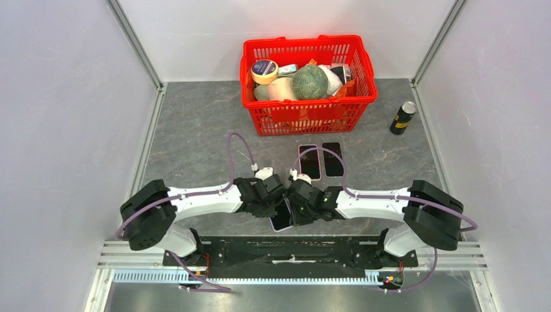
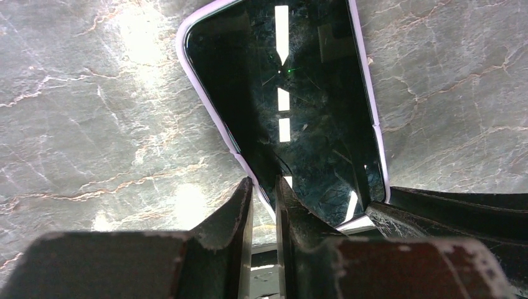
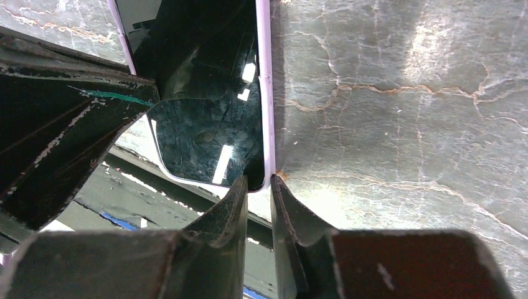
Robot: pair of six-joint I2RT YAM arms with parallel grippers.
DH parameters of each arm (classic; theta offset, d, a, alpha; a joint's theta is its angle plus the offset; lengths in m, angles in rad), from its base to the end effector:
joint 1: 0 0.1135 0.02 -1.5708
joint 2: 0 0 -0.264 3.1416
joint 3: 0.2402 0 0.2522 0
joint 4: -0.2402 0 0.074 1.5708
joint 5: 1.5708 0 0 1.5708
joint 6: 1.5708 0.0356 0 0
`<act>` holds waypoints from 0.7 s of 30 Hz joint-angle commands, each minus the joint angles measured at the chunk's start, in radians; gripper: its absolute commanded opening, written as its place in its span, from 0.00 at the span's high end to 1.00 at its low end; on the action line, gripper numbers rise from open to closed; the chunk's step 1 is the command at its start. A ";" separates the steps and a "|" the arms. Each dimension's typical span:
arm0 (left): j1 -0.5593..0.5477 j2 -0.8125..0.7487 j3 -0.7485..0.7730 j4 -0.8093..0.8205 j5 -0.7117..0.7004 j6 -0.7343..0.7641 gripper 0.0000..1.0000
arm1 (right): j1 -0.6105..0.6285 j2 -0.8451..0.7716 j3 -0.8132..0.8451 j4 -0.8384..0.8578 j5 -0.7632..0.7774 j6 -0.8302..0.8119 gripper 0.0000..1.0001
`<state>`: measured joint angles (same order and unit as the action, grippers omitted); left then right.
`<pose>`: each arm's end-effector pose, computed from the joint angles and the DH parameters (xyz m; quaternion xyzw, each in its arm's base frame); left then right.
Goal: Put the phone into the phone case
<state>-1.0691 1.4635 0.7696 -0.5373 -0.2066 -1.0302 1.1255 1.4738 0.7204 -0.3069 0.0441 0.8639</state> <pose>0.1289 -0.2198 0.1628 0.0017 0.9805 -0.0952 0.1718 0.1167 0.2409 0.1568 -0.1206 0.9598 0.2001 0.1554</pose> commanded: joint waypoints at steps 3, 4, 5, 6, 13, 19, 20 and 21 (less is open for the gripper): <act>-0.056 0.181 -0.004 0.049 -0.068 0.007 0.98 | 0.001 0.035 -0.016 0.109 -0.028 0.017 0.76; -0.069 0.207 0.007 0.044 -0.072 0.007 0.98 | 0.001 0.034 -0.016 0.109 -0.023 0.021 0.76; -0.081 0.229 0.019 0.041 -0.077 0.008 0.98 | 0.002 0.032 -0.019 0.108 -0.017 0.027 0.76; -0.097 0.258 0.033 0.036 -0.080 0.009 0.98 | 0.002 0.027 -0.021 0.109 -0.012 0.031 0.76; -0.136 0.376 0.076 0.038 -0.079 -0.004 0.98 | -0.007 -0.038 -0.059 0.094 0.034 0.057 0.75; -0.129 0.314 0.122 -0.020 -0.121 0.014 0.98 | -0.035 -0.125 -0.078 0.072 0.046 0.054 0.72; -0.125 0.291 0.135 -0.036 -0.129 0.017 0.97 | -0.045 -0.145 -0.075 0.062 0.050 0.049 0.71; -0.121 0.267 0.147 -0.046 -0.134 0.022 0.96 | -0.055 -0.163 -0.076 0.053 0.054 0.044 0.69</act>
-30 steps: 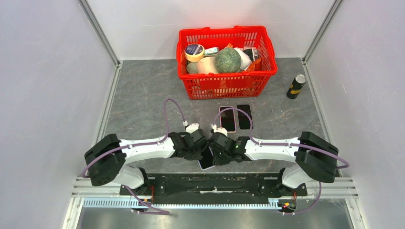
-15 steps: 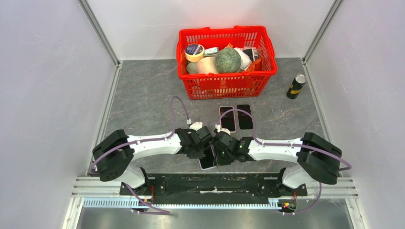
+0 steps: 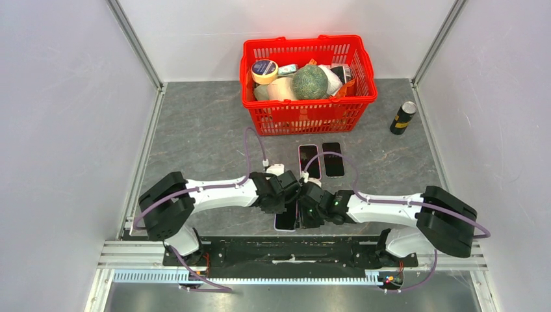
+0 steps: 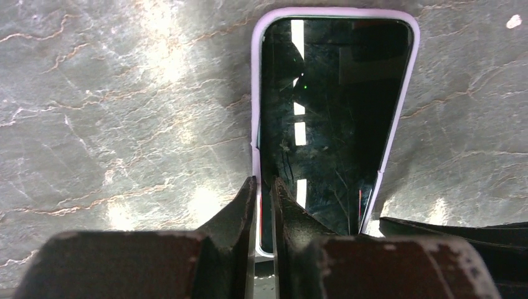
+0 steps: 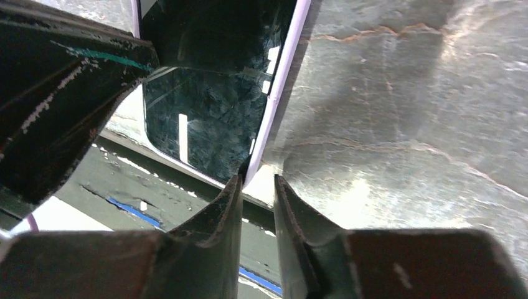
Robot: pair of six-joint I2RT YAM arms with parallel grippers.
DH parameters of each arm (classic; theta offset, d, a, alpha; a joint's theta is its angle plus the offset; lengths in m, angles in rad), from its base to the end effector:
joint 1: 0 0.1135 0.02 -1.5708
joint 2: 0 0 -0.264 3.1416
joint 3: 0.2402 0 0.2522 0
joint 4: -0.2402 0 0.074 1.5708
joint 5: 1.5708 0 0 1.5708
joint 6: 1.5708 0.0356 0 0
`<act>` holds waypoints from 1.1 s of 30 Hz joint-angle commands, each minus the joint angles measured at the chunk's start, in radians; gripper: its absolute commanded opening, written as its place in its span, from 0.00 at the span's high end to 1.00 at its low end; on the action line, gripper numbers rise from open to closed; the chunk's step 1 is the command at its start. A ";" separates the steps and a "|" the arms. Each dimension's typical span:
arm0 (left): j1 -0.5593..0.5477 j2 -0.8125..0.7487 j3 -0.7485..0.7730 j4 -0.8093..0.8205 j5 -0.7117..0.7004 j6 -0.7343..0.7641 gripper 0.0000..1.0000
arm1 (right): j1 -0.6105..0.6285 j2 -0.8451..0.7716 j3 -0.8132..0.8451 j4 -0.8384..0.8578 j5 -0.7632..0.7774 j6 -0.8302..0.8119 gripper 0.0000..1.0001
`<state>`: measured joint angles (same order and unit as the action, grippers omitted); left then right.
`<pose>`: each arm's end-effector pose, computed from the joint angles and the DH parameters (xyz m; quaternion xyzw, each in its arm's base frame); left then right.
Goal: Put the phone into the phone case
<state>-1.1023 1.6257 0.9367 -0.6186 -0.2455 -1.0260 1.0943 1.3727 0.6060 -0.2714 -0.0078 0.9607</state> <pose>0.1386 -0.2548 0.1629 0.0215 0.9838 -0.0550 0.1693 0.1106 0.2149 0.1512 -0.0654 0.9625 0.2273 0.1329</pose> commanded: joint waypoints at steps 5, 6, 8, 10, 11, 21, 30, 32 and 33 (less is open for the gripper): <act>-0.077 -0.006 0.037 -0.018 -0.128 0.034 0.85 | -0.077 -0.174 0.046 -0.046 0.118 -0.081 0.55; -0.076 -0.024 0.046 -0.022 -0.132 0.040 0.82 | -0.086 -0.199 0.047 -0.064 0.122 -0.088 0.51; -0.076 -0.063 0.067 -0.036 -0.138 0.045 0.71 | -0.108 -0.241 0.049 -0.099 0.142 -0.098 0.47; -0.076 -0.090 0.079 -0.035 -0.131 0.055 0.61 | -0.126 -0.286 0.045 -0.128 0.165 -0.104 0.42; -0.075 -0.097 0.084 -0.034 -0.126 0.061 0.54 | -0.135 -0.307 0.042 -0.142 0.174 -0.106 0.38; -0.080 -0.039 0.082 0.061 -0.006 0.128 0.16 | -0.208 -0.406 0.010 -0.213 0.224 -0.105 0.14; -0.088 0.051 0.090 0.092 0.021 0.162 0.14 | -0.226 -0.418 0.001 -0.224 0.217 -0.108 0.08; -0.091 0.070 0.094 0.084 0.015 0.164 0.13 | -0.228 -0.417 -0.001 -0.224 0.214 -0.109 0.08; -0.096 0.076 0.096 0.080 0.009 0.164 0.13 | -0.228 -0.418 -0.001 -0.224 0.213 -0.110 0.08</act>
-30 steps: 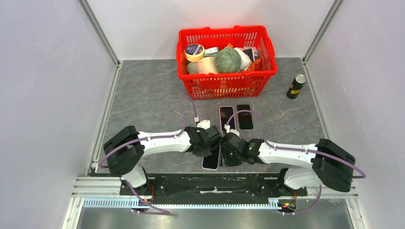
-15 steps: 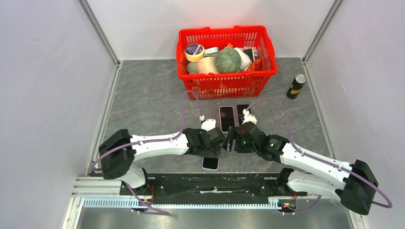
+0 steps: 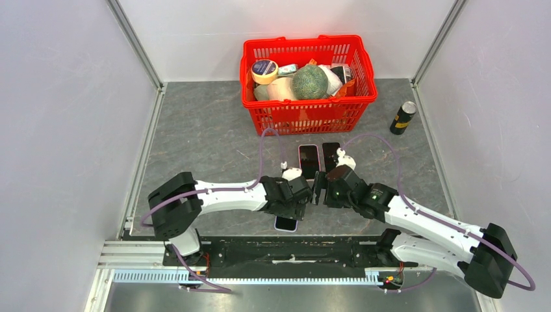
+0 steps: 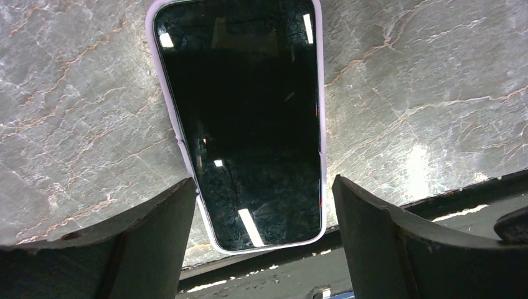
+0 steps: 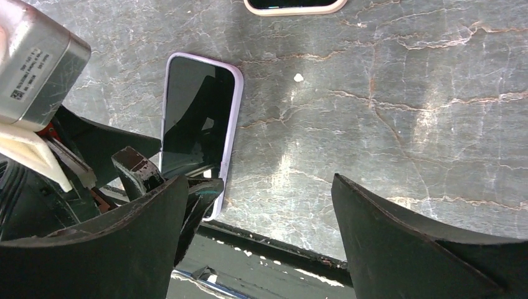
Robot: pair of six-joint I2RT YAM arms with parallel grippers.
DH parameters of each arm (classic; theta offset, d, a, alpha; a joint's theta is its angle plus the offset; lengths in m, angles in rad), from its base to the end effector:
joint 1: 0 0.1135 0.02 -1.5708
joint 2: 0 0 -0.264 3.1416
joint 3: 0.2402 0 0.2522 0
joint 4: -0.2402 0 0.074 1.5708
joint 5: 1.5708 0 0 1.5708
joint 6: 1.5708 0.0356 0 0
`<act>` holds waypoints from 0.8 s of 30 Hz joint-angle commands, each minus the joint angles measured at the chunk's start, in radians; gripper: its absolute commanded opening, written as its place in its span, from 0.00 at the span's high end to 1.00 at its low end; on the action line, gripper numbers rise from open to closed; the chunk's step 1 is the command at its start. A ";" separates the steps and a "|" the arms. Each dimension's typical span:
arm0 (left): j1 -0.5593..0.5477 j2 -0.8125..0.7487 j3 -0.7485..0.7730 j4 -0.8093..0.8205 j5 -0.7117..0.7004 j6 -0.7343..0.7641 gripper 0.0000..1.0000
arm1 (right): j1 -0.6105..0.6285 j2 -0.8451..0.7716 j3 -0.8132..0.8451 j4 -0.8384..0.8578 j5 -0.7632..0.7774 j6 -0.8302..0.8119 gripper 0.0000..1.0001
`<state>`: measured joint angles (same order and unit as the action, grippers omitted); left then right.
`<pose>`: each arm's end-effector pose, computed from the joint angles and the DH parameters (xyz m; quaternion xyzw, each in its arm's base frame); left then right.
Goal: Put the phone into the phone case
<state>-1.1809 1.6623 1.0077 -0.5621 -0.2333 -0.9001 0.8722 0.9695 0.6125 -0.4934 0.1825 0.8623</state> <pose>0.1264 -0.2861 0.1730 0.1165 0.9709 -0.0930 0.1873 0.1291 0.1437 0.2199 0.0275 0.9321 0.2125 0.2921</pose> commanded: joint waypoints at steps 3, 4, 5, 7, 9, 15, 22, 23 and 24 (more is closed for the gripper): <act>-0.027 0.062 0.039 0.002 -0.020 0.041 0.13 | -0.007 -0.011 -0.009 -0.002 0.023 -0.011 0.08; -0.032 0.068 0.045 -0.006 -0.026 0.043 0.12 | -0.009 -0.010 -0.010 -0.002 0.023 -0.011 0.08; -0.036 0.072 0.051 -0.013 -0.036 0.044 0.12 | -0.009 -0.010 -0.009 -0.002 0.022 -0.011 0.08; -0.044 0.081 0.067 -0.037 -0.055 0.043 0.12 | -0.009 -0.008 -0.010 -0.002 0.022 -0.012 0.08; -0.054 0.089 0.084 -0.065 -0.076 0.041 0.12 | -0.011 -0.008 -0.010 -0.002 0.024 -0.013 0.08; -0.074 0.094 0.115 -0.110 -0.112 0.029 0.11 | -0.013 -0.003 -0.013 -0.001 0.023 -0.013 0.07; -0.078 0.102 0.111 -0.113 -0.110 0.015 0.11 | -0.015 -0.006 -0.020 0.004 0.018 -0.014 0.07; -0.078 0.102 0.108 -0.111 -0.110 0.012 0.11 | -0.015 -0.005 -0.021 0.004 0.018 -0.014 0.07; -0.077 0.103 0.105 -0.109 -0.110 0.012 0.11 | -0.016 -0.006 -0.022 0.004 0.018 -0.014 0.07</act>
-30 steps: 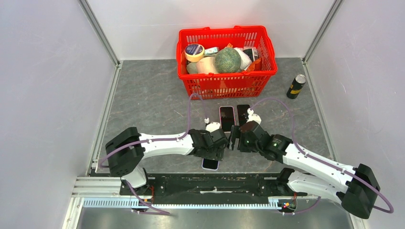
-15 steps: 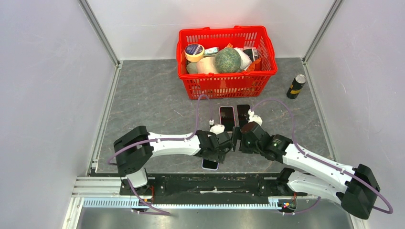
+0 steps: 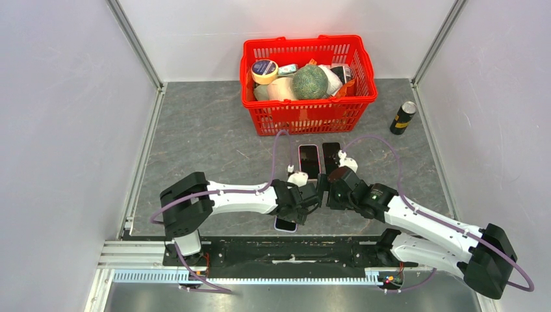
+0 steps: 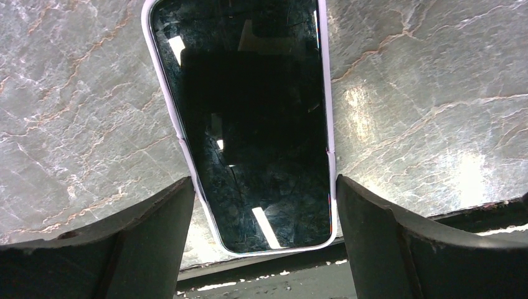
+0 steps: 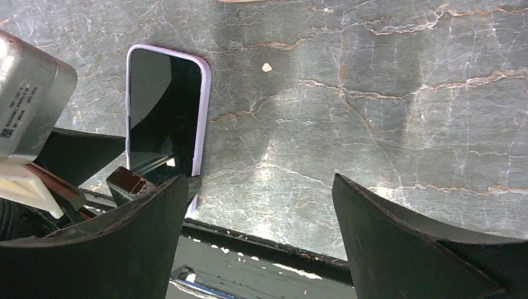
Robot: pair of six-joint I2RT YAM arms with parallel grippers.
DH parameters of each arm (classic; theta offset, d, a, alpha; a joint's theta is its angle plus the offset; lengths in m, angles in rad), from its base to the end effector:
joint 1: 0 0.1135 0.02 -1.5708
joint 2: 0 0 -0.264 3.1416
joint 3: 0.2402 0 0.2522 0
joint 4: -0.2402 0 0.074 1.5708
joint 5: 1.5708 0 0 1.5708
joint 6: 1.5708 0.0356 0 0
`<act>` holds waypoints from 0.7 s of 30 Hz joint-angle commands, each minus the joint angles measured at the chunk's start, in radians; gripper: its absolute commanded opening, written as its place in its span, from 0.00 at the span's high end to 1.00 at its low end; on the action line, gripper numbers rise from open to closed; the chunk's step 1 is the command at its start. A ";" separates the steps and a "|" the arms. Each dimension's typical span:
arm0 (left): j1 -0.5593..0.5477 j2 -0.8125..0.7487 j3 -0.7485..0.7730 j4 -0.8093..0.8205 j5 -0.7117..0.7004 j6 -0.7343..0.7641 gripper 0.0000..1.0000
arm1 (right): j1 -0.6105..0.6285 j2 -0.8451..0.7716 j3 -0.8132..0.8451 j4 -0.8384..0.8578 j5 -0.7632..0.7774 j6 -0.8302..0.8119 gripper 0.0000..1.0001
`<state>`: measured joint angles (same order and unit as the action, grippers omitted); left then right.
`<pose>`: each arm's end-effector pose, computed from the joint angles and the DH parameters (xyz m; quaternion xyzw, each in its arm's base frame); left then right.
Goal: Put the phone into the phone case
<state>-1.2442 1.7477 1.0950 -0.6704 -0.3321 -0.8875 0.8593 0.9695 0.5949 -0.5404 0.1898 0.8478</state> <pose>0.1149 -0.3031 0.1679 0.1535 0.9668 -0.0273 0.2025 0.1272 0.1373 0.2110 0.0251 0.9426 0.1826 0.2783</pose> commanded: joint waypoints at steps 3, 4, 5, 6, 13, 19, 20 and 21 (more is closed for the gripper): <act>-0.013 0.023 -0.007 0.042 0.014 0.002 0.10 | -0.004 -0.011 -0.007 0.051 0.010 0.003 0.07; -0.013 0.028 -0.013 0.054 0.021 0.002 0.10 | -0.005 -0.013 -0.007 0.051 0.010 0.003 0.07; -0.013 0.035 -0.015 0.061 0.026 0.001 0.10 | -0.005 -0.015 -0.009 0.051 0.010 0.003 0.07; -0.013 0.043 -0.017 0.063 0.028 -0.001 0.10 | -0.005 -0.018 -0.010 0.051 0.011 0.001 0.07; -0.006 0.070 -0.024 0.071 -0.011 -0.020 0.36 | -0.011 -0.050 -0.015 0.037 0.021 0.006 0.07; 0.054 0.043 -0.046 0.066 -0.055 -0.038 0.61 | -0.014 -0.069 -0.009 0.014 0.041 0.004 0.08; 0.075 0.034 -0.051 0.069 -0.060 -0.035 0.62 | -0.015 -0.071 -0.010 0.013 0.044 0.002 0.08; 0.090 0.025 -0.054 0.072 -0.062 -0.030 0.62 | -0.015 -0.072 -0.010 0.011 0.045 0.002 0.08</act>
<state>-1.2304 1.7679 1.0859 -0.6331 -0.3180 -0.9043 0.8505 0.9188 0.5781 -0.5331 0.1944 0.8459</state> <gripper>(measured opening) 0.712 0.927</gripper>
